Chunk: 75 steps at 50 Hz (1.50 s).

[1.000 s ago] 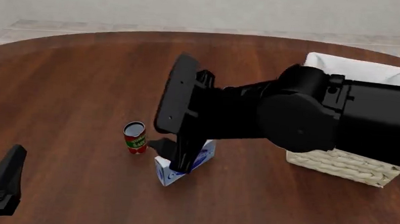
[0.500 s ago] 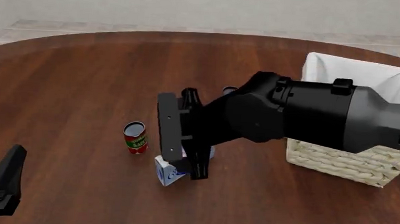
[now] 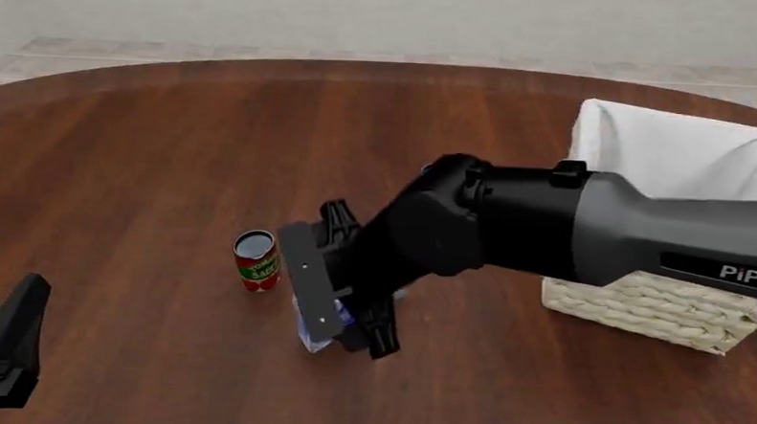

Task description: Pick up the cream cheese box, and put it in the basket.

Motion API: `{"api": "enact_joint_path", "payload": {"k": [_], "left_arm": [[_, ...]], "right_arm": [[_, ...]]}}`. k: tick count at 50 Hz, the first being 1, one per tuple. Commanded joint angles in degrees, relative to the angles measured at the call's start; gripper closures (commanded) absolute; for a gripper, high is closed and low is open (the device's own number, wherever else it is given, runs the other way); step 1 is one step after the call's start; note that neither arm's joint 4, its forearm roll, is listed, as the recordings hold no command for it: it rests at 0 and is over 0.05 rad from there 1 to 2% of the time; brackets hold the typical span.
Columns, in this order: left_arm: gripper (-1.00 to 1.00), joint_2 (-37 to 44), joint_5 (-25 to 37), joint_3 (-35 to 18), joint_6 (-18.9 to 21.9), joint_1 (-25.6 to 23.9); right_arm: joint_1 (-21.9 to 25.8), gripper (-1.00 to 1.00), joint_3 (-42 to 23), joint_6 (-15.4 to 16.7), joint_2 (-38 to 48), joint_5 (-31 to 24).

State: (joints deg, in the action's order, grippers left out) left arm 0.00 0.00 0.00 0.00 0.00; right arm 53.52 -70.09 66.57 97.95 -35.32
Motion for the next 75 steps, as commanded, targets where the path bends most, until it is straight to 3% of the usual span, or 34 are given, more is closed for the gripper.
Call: {"api": "enact_joint_path", "payload": {"k": [1, 25, 26, 28, 29, 33, 53, 56, 57, 58, 59, 60, 62, 69, 75], "left_arm": [[-1.0, 0.0, 0.0, 0.0, 0.0, 0.0], [-1.0, 0.0, 0.0, 0.0, 0.0, 0.0], [-1.0, 0.0, 0.0, 0.0, 0.0, 0.0], [-1.0, 0.0, 0.0, 0.0, 0.0, 0.0], [-1.0, 0.0, 0.0, 0.0, 0.0, 0.0], [-1.0, 0.0, 0.0, 0.0, 0.0, 0.0], [-1.0, 0.0, 0.0, 0.0, 0.0, 0.0], [-1.0, 0.0, 0.0, 0.0, 0.0, 0.0], [-1.0, 0.0, 0.0, 0.0, 0.0, 0.0], [-1.0, 0.0, 0.0, 0.0, 0.0, 0.0], [-1.0, 0.0, 0.0, 0.0, 0.0, 0.0], [-1.0, 0.0, 0.0, 0.0, 0.0, 0.0], [-1.0, 0.0, 0.0, 0.0, 0.0, 0.0], [-1.0, 0.0, 0.0, 0.0, 0.0, 0.0], [-1.0, 0.0, 0.0, 0.0, 0.0, 0.0]], "right_arm": [[-2.02, -1.0, -1.99, 3.52, 2.38, 0.26], [-3.92, -1.0, -0.89, 5.82, 6.32, 4.39], [-5.55, -1.0, 0.2, 7.98, 6.55, 6.65], [-5.54, -1.0, -0.28, 7.93, 6.73, 6.7], [-6.92, -1.0, 1.11, 10.19, 6.4, 8.59], [-4.79, -1.0, 0.1, 7.7, 6.54, 8.05], [-5.94, -1.0, 2.56, 9.55, 7.37, 9.11], [-10.07, -1.0, 5.42, 13.26, 7.7, 11.41], [-10.08, -1.0, 5.43, 13.26, 7.7, 11.42], [-10.49, -1.0, 2.21, 9.68, 9.03, 9.85], [-10.01, -1.0, 1.69, 9.08, 9.18, 10.06], [-9.17, -1.0, 3.61, 10.91, 8.54, 12.15], [-9.81, -1.0, 3.47, 10.66, 9.09, 12.27], [-13.2, -1.0, 8.73, 16.86, 8.6, 16.96], [-14.06, -1.0, 8.94, 17.39, 8.69, 17.44]]}}
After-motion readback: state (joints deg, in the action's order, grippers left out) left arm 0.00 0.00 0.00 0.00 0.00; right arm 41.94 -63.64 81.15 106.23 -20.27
